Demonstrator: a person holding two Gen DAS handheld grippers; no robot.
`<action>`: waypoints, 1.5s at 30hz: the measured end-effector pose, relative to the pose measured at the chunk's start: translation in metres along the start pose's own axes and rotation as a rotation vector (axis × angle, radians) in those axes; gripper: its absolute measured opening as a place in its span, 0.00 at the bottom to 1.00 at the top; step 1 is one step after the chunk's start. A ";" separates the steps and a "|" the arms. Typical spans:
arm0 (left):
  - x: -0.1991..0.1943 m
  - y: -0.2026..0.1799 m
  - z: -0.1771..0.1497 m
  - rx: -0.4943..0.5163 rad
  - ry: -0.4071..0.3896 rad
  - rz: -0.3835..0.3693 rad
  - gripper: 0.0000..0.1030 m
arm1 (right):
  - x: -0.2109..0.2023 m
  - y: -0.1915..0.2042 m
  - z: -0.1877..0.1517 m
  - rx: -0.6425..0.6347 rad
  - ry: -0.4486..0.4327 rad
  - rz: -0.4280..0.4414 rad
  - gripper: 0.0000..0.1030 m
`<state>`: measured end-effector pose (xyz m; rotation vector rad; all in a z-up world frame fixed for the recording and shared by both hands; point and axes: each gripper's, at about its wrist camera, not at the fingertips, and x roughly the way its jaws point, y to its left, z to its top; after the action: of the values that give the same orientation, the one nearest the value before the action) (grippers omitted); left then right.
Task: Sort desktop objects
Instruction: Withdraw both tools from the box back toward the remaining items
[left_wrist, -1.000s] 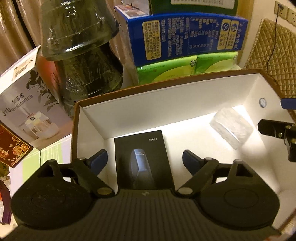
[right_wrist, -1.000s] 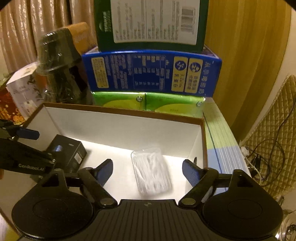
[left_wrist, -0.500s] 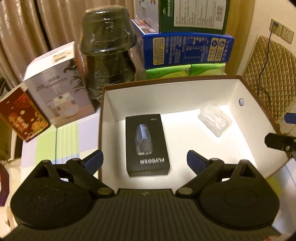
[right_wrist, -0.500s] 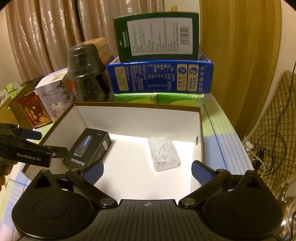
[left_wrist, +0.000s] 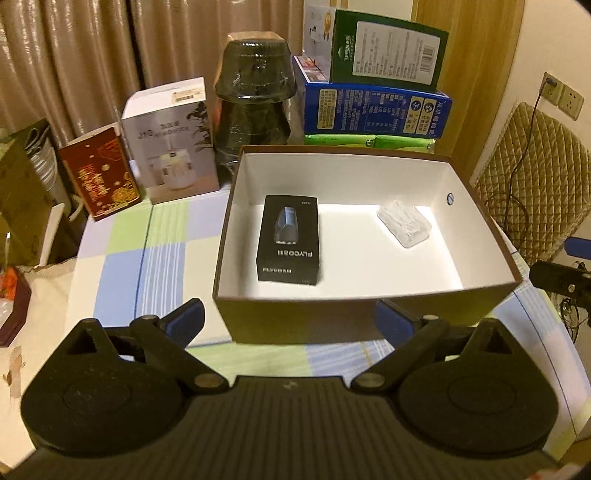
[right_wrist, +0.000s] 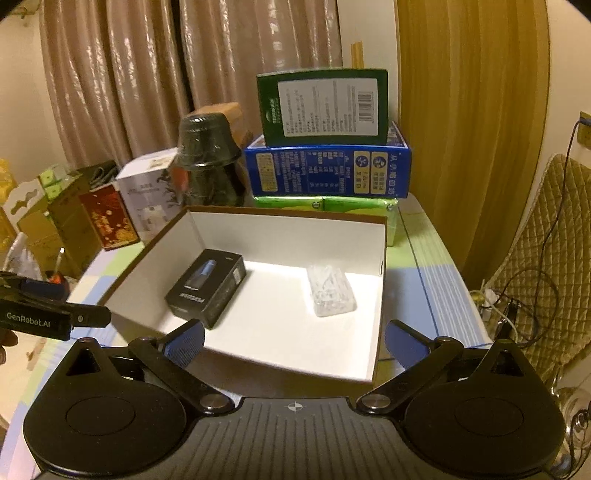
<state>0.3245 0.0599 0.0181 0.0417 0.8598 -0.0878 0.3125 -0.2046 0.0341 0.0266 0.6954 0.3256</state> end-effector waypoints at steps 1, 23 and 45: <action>-0.007 -0.002 -0.004 -0.006 -0.005 0.001 0.94 | -0.006 0.000 -0.002 0.005 -0.002 0.006 0.98; -0.080 -0.038 -0.086 -0.067 0.014 0.012 0.97 | -0.083 -0.002 -0.061 -0.036 0.032 0.091 0.98; -0.066 -0.068 -0.153 -0.059 0.186 -0.040 0.96 | -0.087 -0.013 -0.128 -0.042 0.202 0.101 0.98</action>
<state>0.1596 0.0076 -0.0319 -0.0230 1.0492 -0.0971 0.1726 -0.2545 -0.0121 -0.0114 0.8892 0.4438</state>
